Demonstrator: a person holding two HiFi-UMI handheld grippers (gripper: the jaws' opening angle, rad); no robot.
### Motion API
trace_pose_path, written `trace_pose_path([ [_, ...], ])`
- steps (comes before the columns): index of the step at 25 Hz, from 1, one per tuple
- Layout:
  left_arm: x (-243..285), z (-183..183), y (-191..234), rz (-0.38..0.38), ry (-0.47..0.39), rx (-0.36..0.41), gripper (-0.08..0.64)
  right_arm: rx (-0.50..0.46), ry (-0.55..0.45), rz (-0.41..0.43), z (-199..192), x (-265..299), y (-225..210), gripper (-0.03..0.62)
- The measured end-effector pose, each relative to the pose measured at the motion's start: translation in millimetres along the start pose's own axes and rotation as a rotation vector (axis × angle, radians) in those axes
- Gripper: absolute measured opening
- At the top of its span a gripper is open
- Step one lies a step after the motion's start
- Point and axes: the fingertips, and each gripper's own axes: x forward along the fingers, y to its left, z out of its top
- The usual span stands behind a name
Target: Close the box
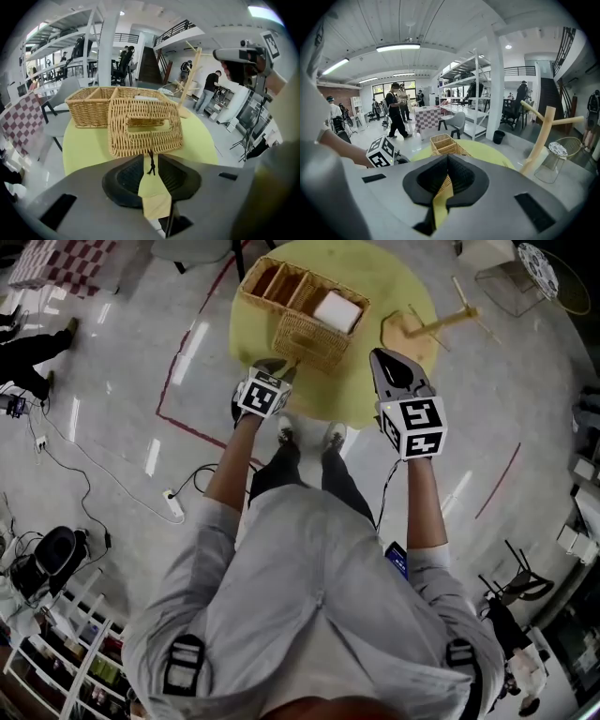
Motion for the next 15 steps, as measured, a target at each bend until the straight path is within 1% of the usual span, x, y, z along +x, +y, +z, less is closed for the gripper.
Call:
trace_pose_path([
  [5, 27.0, -14.4, -1.3, -0.017, 0.06, 0.008, 0.118, 0.006, 0.025, -0.004, -13.6, 1.7, 0.1, 0.023],
  [8, 36.4, -18.6, -5.8, -0.038, 0.077, 0.009, 0.115, 0.012, 0.032, -0.013, -15.9, 1.4, -0.1, 0.023],
  [13, 48.6, -25.3, -2.6, -0.044, 0.087, 0.017, 0.056, 0.016, 0.039, -0.027, -18.7, 5.2, -0.7, 0.023],
  [15, 47.3, -23.4, -1.2, -0.043, 0.082, 0.02, 0.047, 0.019, 0.039, -0.035, -17.9, 5.1, -1.4, 0.023],
])
